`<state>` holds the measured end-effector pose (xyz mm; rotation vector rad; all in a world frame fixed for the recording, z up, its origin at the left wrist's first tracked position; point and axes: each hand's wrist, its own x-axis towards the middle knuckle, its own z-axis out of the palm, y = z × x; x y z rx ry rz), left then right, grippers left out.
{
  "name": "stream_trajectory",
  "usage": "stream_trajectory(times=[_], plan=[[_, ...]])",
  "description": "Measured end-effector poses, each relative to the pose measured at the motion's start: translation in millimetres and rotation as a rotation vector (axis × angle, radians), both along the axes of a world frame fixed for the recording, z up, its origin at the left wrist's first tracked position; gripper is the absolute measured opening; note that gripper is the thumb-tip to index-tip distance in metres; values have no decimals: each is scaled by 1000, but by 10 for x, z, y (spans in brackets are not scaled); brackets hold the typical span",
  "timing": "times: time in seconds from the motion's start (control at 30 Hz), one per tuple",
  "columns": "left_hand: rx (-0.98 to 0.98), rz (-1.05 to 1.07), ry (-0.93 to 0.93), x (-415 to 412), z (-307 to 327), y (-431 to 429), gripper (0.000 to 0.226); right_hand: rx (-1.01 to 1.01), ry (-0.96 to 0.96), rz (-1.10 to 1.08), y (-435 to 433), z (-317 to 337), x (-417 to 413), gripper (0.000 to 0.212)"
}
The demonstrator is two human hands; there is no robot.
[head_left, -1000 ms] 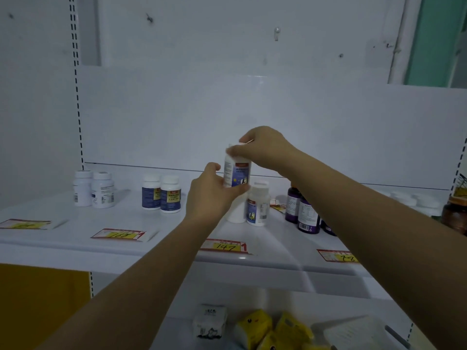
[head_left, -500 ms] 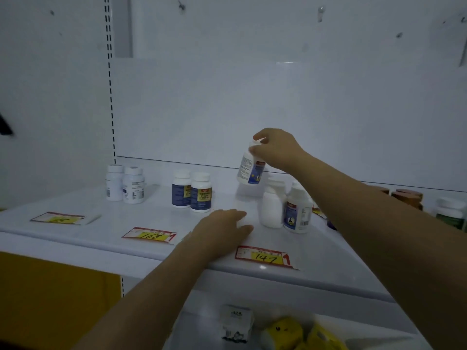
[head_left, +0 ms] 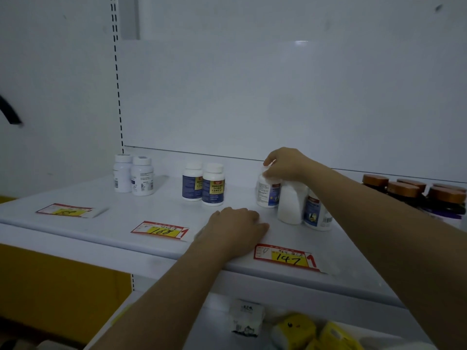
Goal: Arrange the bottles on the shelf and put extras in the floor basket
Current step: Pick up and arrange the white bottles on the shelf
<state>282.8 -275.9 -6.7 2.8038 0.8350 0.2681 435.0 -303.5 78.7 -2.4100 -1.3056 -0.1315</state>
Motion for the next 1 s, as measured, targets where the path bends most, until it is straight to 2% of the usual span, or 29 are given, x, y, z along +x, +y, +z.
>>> stream_trajectory(times=[0.13,0.27,0.4,0.47,0.53,0.6,0.83,0.93,1.0], plan=[[8,-2,2,1,-11,-4,50,-57,-27,13,-33,73,2,30],[9,-9,13,3,-7,0,51,-148,-58,38,-62,94,-4,45],[13,-14,18,3,-14,8,51,-107,-86,-7,-129,263,7,42],[15,-13,21,3,-11,8,51,-115,-21,-48,-183,366,99,37],[13,-12,22,-1,-7,1,51,-213,90,-49,-235,400,159,35],[7,-12,26,-4,-1,-4,51,-306,118,-69,-252,387,194,36],[-4,-12,24,-15,8,-11,52,-319,-28,-38,-200,351,199,29],[-13,-12,22,-18,8,-16,51,-203,-210,-29,-278,493,120,34],[-17,-5,11,-16,5,-14,51,-82,-258,-14,-369,647,87,36]])
